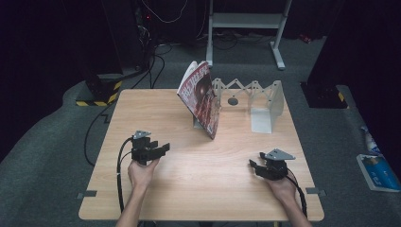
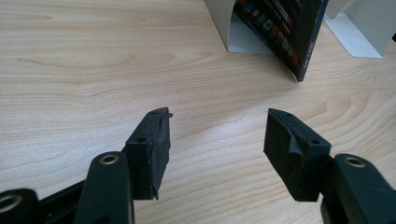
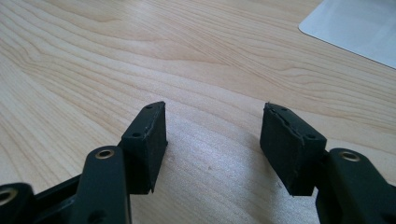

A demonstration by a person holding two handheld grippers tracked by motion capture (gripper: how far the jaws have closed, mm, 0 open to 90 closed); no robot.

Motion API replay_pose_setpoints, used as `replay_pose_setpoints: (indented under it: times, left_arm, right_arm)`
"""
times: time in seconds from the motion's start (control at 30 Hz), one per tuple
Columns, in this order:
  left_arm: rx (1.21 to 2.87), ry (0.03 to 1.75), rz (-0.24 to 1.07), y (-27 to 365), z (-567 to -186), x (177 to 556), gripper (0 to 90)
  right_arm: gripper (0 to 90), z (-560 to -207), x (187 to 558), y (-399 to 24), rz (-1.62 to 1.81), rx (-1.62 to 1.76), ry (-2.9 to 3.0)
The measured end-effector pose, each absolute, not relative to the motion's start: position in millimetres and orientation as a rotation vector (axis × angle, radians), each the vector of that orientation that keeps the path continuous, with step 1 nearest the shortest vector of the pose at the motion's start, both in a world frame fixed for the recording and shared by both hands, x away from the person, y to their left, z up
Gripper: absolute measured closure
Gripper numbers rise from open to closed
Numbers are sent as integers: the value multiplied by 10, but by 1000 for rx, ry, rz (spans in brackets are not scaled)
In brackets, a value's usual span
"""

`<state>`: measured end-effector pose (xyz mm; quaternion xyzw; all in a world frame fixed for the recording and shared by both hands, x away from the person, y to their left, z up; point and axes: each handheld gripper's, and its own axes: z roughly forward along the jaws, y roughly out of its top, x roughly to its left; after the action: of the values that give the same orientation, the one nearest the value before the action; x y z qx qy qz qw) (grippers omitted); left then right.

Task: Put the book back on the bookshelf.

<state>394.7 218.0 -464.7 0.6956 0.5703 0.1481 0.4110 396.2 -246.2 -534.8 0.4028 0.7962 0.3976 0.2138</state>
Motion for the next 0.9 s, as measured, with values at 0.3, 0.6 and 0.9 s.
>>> replay_pose_setpoints:
  times: [0.3,0.6,0.9]
  left_arm:
    - [1746,1470,398,2191,-4738,3967,410]
    - [1782,1479,444,2139,-4848,3990,410]
    - [1787,1492,470,2110,-4932,4029,412]
  right_arm:
    - [411,-5348,3962,-2462,1103,1118,2209]
    - [411,-5348,3961,-2461,1103,1119,2209]
    - [411,-5348,3961,-2461,1104,1118,2209]
